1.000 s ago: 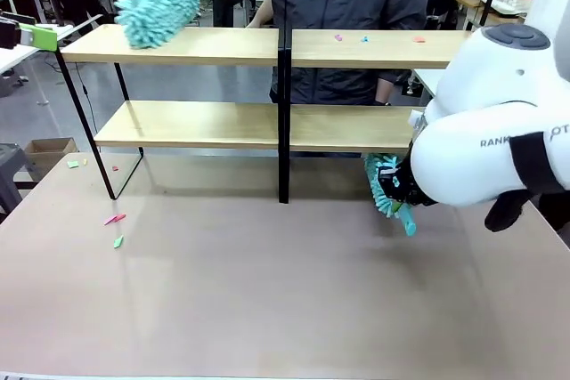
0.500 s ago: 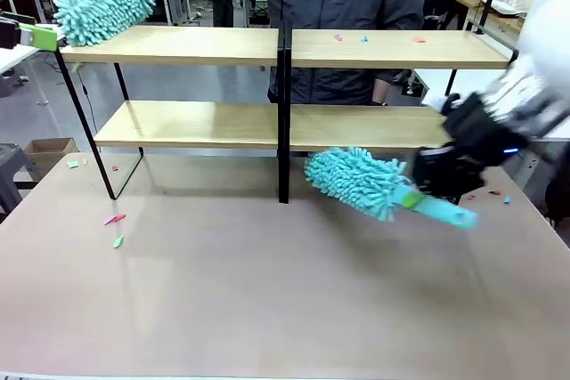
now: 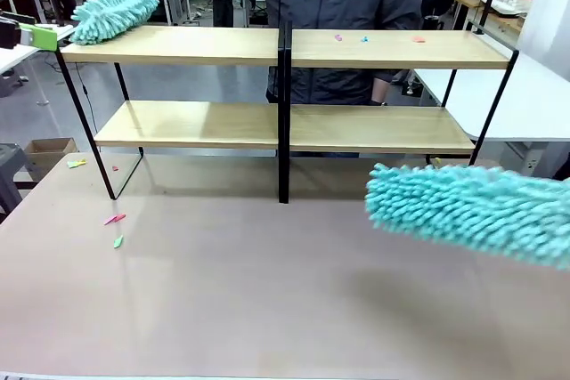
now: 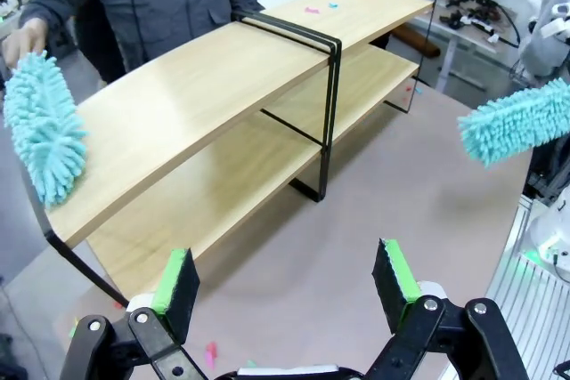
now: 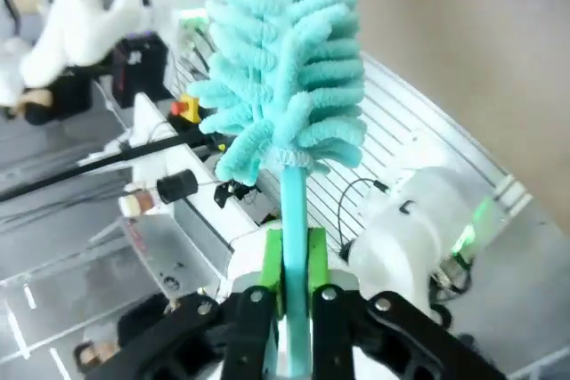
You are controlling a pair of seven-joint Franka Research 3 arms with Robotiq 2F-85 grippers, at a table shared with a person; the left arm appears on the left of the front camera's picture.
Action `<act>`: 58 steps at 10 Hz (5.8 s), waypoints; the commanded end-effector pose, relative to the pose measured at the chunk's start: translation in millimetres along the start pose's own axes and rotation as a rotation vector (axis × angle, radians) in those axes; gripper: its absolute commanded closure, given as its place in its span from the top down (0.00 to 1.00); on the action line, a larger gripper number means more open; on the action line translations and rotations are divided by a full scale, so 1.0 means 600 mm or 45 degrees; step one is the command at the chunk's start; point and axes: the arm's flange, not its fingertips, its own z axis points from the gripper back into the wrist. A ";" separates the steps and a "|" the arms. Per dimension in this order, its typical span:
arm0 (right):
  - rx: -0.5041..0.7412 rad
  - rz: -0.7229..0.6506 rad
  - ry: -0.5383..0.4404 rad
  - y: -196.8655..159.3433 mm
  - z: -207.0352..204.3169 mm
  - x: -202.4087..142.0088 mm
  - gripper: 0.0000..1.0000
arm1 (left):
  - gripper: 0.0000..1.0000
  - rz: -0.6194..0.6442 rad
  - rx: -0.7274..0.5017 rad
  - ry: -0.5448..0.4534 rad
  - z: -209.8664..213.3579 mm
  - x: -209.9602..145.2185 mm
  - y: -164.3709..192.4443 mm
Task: Clean the shelves.
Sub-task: Clean another randomly selected level of the Shelf with the Duster, then place the Duster on the table.
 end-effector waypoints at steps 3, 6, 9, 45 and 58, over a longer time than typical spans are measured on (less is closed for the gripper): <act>0.039 0.290 -0.239 0.006 0.146 -0.050 0.13 | 1.00 0.007 -0.007 0.000 -0.002 -0.001 0.000; 0.017 0.620 -0.579 0.034 0.224 -0.085 0.13 | 1.00 0.007 -0.007 0.000 -0.002 -0.001 0.000; -0.025 0.719 -0.954 0.012 0.240 -0.059 0.13 | 1.00 0.007 -0.007 0.000 -0.002 -0.001 0.000; 0.178 0.196 0.001 -0.258 -0.249 0.195 0.13 | 1.00 1.208 -0.433 0.343 -0.233 -0.382 0.118; 0.184 0.021 -0.681 -0.115 -0.042 0.003 1.00 | 1.00 1.208 -0.433 0.343 -0.233 -0.382 0.118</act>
